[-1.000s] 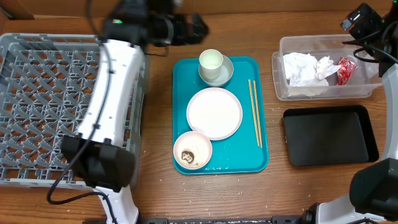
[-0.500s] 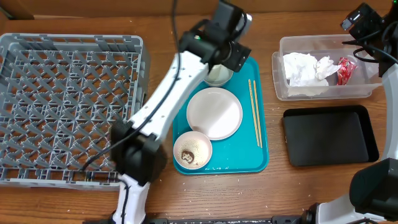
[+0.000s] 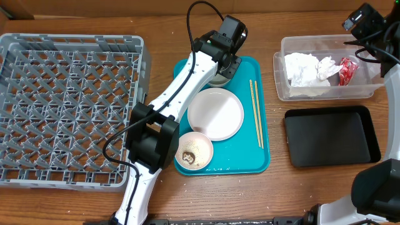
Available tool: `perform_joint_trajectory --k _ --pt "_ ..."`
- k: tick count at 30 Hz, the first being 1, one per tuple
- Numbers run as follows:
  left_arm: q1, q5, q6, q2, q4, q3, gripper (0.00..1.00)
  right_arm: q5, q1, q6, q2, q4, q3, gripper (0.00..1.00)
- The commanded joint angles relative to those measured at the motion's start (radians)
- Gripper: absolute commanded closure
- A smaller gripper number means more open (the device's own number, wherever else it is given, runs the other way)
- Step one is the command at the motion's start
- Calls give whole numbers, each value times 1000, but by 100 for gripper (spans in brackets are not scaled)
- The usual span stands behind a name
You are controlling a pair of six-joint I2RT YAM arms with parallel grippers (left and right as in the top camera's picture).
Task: Sort waste into correct bins and load items into the dishwasher
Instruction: 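Reach the left gripper to the white cup and grasp its rim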
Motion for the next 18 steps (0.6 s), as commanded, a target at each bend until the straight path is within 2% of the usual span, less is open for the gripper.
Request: perform_joint_trajectory --k 1,9,18 --pt "5 17 -32 6 -10 9 59 10 -2 5 -18 5 11 0" --pt "6 80 -31 6 -37 -6 58 10 -2 5 -18 5 11 0" --pt "7 74 -31 6 -37 -16 63 9 -2 5 -18 5 11 0"
